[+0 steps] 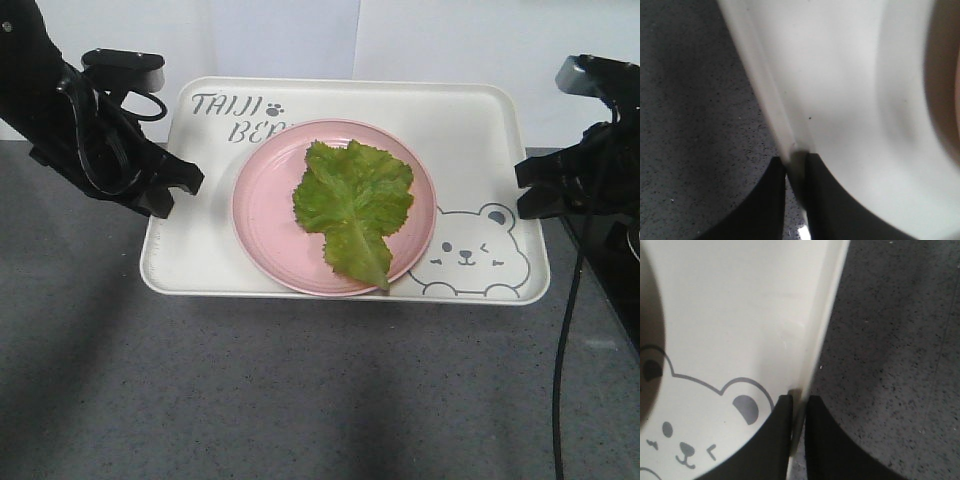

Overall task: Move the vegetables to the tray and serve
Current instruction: 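Lower the tray onto the countertop with both grippers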

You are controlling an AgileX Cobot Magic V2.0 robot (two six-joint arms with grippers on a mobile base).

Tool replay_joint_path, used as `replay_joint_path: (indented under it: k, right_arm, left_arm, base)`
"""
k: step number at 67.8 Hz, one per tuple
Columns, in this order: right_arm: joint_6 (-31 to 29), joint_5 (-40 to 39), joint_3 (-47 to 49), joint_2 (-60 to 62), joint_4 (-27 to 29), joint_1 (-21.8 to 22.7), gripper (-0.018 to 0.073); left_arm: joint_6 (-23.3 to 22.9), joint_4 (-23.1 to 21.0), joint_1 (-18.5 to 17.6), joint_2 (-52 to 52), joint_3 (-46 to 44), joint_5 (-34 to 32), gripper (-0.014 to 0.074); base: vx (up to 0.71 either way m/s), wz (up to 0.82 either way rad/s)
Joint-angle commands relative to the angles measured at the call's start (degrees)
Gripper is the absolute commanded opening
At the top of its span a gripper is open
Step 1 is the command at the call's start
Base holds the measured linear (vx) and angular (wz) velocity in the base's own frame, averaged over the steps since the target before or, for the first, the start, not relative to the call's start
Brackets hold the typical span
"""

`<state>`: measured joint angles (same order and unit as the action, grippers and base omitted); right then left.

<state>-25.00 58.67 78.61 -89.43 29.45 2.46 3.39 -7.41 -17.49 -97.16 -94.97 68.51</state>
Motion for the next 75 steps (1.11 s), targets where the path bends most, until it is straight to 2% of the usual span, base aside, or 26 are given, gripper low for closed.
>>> replay_joint_path:
  k: [1,11,18,38,53,75]
  right_arm:
    - [-5.31,0.58,1.62,-0.41,15.08,-1.79,-0.0005]
    - [-8.55,0.31,1.62,-3.62,19.47,-1.92,-0.0004]
    - [-9.70,-0.22,1.62,-5.58,20.58,-2.56,-0.0004]
    - [-10.63,-4.85,1.62,-7.99,18.14,-6.55,-0.0004]
    - [-10.63,-8.16,1.62,-9.11,18.00,-6.51,-0.0004]
    - [-10.44,-6.24,1.62,-13.01,15.37,-6.51,-0.0003]
  left_arm:
    - [1.31,-7.94,-2.18,2.62,-1.91,-4.86,-0.0006]
    - [0.64,-5.46,-2.18,2.59,-1.91,-5.18,-0.0006]
    - [-0.49,-3.40,-2.13,2.01,-1.91,-5.51,-0.0006]
    - [-0.70,-2.89,-0.82,-3.97,-1.91,-4.06,-0.0006]
    - [-0.70,-2.75,-0.82,-7.67,-1.91,-4.64,-0.0006]
    - [-0.08,-2.52,-0.82,-11.50,-1.91,-4.77,-0.0006]
  base:
    - [0.00,0.00]
    - [0.00,0.00]
    - [0.00,0.00]
    - [0.00,0.00]
    - [0.00,0.00]
    - [0.00,0.00]
